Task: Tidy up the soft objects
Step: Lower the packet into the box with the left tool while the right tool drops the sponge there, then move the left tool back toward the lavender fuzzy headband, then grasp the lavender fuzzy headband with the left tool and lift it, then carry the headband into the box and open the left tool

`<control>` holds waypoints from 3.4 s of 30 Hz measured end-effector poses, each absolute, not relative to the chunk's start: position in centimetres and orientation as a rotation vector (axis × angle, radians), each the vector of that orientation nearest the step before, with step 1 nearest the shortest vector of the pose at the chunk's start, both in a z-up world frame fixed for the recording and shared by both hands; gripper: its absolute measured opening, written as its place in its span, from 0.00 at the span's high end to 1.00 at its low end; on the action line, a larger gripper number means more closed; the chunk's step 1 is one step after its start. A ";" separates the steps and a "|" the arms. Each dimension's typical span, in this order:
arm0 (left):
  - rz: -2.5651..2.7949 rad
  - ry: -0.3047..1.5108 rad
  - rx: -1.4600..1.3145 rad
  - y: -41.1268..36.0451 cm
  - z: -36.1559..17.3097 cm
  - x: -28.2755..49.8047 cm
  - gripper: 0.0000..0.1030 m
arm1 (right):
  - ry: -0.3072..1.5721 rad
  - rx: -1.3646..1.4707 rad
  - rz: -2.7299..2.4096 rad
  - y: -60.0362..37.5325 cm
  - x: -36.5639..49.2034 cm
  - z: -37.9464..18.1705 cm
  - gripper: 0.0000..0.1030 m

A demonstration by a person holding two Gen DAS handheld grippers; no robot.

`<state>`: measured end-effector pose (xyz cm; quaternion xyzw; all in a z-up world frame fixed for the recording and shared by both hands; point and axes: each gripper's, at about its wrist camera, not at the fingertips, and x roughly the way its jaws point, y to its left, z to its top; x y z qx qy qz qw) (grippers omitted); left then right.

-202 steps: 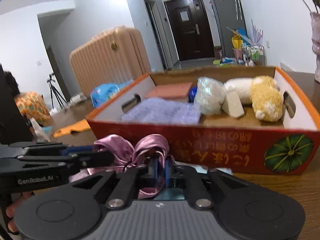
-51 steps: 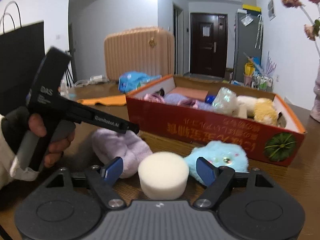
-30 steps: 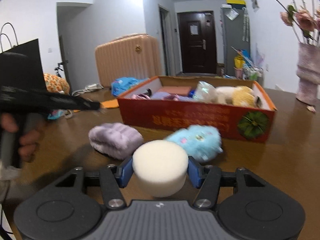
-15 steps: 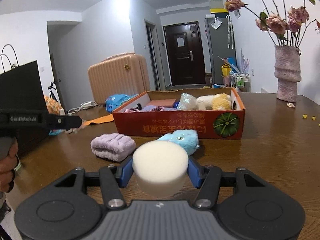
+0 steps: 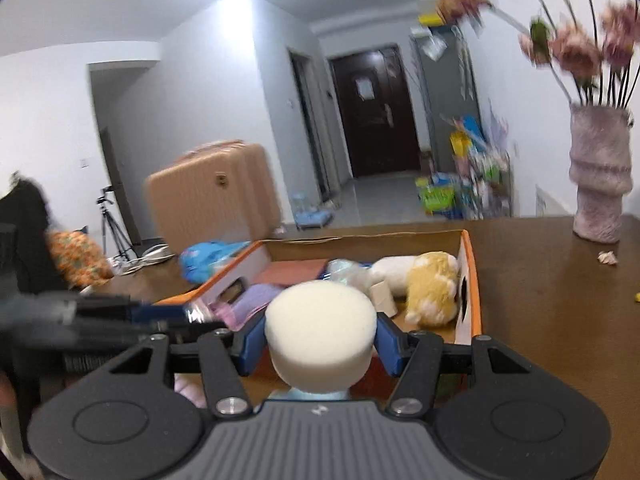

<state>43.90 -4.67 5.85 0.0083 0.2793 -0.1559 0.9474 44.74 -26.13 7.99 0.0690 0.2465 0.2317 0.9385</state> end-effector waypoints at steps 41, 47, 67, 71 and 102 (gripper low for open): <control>-0.093 0.438 -0.130 3.8 8.0 27.4 0.21 | 0.390 0.011 0.399 -28.3 33.5 11.1 0.24; -0.076 0.423 -0.124 3.8 6.7 21.0 0.19 | 0.372 -0.007 0.398 -27.5 27.1 9.2 0.23; -0.064 0.485 -0.258 6.8 3.2 23.0 0.21 | 0.546 0.069 0.480 -22.7 24.6 3.6 0.23; -0.057 0.541 -0.355 9.3 2.4 28.7 0.28 | 0.601 0.136 0.527 -19.2 29.0 2.4 0.25; -0.362 0.604 -0.205 1.4 0.9 28.1 0.75 | 0.568 0.087 0.537 -17.5 29.5 1.5 0.84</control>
